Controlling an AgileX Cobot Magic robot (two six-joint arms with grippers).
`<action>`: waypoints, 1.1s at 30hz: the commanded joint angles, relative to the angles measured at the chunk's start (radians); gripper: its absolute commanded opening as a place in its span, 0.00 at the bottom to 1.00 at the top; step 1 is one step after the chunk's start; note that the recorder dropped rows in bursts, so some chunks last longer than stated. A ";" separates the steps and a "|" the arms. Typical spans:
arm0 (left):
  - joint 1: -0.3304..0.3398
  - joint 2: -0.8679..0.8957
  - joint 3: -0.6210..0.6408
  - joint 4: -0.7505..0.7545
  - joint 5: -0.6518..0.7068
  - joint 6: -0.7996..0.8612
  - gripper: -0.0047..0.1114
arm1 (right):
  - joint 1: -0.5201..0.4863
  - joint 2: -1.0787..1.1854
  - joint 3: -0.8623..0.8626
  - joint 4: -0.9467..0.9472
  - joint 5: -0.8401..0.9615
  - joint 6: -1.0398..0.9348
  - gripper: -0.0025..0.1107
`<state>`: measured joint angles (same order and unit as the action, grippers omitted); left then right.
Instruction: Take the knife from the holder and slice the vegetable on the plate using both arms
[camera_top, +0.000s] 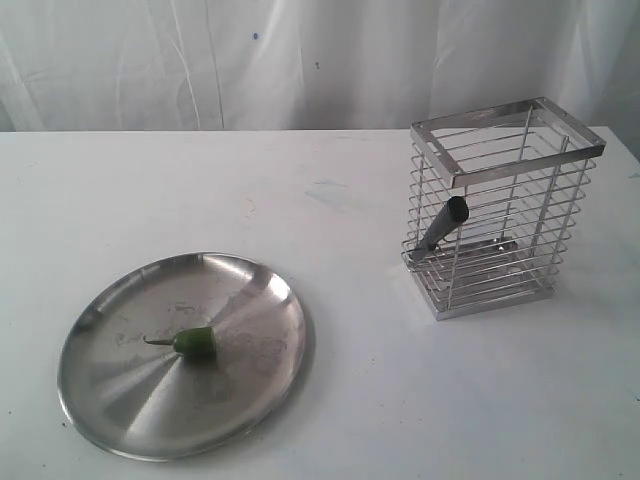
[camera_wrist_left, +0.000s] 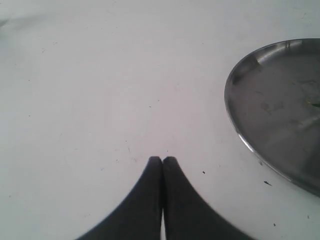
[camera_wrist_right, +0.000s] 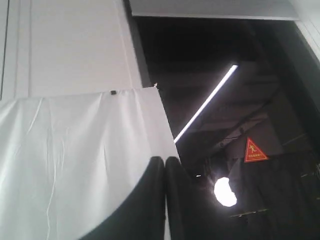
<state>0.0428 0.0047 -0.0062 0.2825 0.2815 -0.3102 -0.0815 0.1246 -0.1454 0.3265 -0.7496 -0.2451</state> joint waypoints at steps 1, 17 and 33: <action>-0.009 -0.005 0.006 0.002 -0.001 0.000 0.04 | 0.002 0.128 -0.067 -0.205 0.000 -0.037 0.02; -0.009 -0.005 0.006 0.002 -0.001 0.000 0.04 | 0.002 0.474 -0.519 -0.459 0.854 0.201 0.02; -0.009 -0.005 0.006 0.002 -0.001 0.000 0.04 | 0.009 0.838 -0.746 0.155 1.971 -0.174 0.02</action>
<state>0.0428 0.0047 -0.0062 0.2819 0.2815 -0.3102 -0.0798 0.9551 -0.8311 0.3504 1.1488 -0.3553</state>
